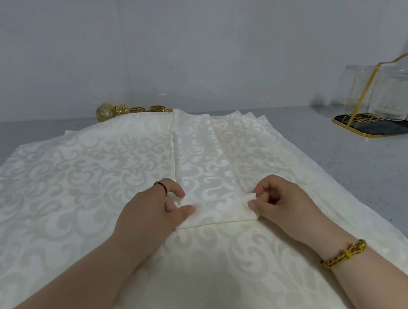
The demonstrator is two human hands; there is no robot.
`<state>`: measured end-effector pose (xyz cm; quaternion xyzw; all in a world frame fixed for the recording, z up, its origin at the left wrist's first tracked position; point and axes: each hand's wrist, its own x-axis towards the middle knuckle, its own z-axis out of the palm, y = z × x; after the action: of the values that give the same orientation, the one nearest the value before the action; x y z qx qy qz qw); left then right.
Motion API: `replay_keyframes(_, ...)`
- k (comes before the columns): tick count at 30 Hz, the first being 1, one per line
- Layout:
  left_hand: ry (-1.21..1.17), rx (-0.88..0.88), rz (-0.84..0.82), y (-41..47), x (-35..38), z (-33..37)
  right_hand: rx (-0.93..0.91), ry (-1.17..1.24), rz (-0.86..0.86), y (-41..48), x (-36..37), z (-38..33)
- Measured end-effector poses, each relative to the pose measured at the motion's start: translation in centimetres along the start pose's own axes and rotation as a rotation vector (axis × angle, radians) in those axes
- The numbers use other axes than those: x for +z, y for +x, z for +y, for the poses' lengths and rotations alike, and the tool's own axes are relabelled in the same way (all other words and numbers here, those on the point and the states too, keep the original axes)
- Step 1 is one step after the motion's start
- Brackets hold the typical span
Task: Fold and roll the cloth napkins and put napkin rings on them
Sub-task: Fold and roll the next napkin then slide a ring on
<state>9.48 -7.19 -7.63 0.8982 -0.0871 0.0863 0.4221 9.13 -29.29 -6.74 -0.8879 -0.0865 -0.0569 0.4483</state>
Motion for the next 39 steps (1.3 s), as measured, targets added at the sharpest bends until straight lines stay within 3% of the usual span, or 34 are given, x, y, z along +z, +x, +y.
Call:
replay_keyframes(4, 0.226, 0.199, 0.083, -0.4, -0.1, 0.3, -0.112, -0.183, 0.040, 0.1, 0.2, 0.1)
replay_keyframes(7, 0.340, 0.357, -0.050, -0.8, -0.5, 0.6, -0.338, -0.327, 0.087, -0.1, 0.5, 0.1)
replay_keyframes(11, 0.412, 0.319, -0.168, -1.7, -1.0, 0.2, -0.413, -0.461, -0.050, -0.8, -0.3, 0.4)
replay_keyframes(16, 0.541, 0.342, -0.150, -1.4, -0.7, 1.1, -0.415, -0.573, -0.096, -1.4, -0.5, 0.0)
replay_keyframes(23, 0.662, 0.373, -0.233, -4.7, -1.2, 2.8, -0.450, -0.519, -0.177, -4.2, -2.0, -1.3)
replay_keyframes(27, 0.573, 0.311, -0.262, -6.7, -1.9, 3.3, -0.323, -0.427, -0.243, -5.9, -2.5, -0.9)
replay_keyframes(33, 0.210, 0.045, -0.213, -3.8, -2.4, 2.8, -0.077, -0.101, -0.200, -4.0, -1.8, -1.5)
replay_keyframes(36, 0.126, -0.032, -0.200, -3.0, -2.2, 2.0, -0.036, -0.062, -0.149, -3.2, -1.0, -1.4)
replay_keyframes(39, 0.105, -0.002, -0.204, -3.1, -2.2, 1.9, -0.052, -0.126, -0.111, -2.8, -0.4, -1.4)
